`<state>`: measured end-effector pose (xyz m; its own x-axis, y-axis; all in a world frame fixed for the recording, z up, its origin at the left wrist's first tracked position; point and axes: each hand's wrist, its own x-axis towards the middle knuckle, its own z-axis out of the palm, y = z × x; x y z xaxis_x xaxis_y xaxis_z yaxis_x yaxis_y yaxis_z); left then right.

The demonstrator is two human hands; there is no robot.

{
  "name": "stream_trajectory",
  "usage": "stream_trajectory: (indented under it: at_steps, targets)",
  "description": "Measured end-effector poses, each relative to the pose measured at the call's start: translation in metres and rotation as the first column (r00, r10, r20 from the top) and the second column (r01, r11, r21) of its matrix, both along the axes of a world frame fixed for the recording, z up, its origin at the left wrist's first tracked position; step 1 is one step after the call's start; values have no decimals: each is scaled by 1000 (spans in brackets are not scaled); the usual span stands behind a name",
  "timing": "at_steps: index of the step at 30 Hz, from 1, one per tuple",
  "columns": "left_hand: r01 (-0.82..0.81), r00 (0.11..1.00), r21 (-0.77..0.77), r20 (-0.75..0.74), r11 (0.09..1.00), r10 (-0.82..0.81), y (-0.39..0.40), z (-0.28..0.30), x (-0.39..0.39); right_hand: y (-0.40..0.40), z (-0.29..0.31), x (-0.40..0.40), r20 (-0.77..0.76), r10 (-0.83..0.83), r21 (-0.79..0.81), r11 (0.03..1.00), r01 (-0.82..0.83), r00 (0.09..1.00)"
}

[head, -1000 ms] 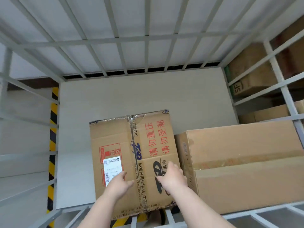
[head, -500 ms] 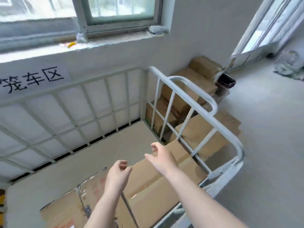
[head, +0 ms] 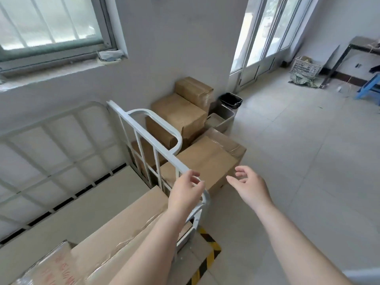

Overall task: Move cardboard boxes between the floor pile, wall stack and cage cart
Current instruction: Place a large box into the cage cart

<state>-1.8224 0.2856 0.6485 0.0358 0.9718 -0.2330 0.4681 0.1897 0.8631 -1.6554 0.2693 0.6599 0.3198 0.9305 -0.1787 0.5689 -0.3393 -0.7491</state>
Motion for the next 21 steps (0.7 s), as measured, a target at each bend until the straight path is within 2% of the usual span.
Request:
stream_trajectory:
  at_steps: [4,9,16,21]
  targets:
    - [70,997,-58,-11,996,-71,23,-12,49,22,-17,49,-23,-49,-84,995,47,999]
    - [82,993,-140,-75,987,-93,73,-40,103,73,-45,92,8,-37,-187,982,38,999]
    - [-109,991,-343,-108,933,76,179,-91,140,180,-79,138,65,71,-351,935,-43,995]
    - [-199,978,-415,-135,888,156,238,-110,140,250,-92,159,88,194,-475,870,-130,977]
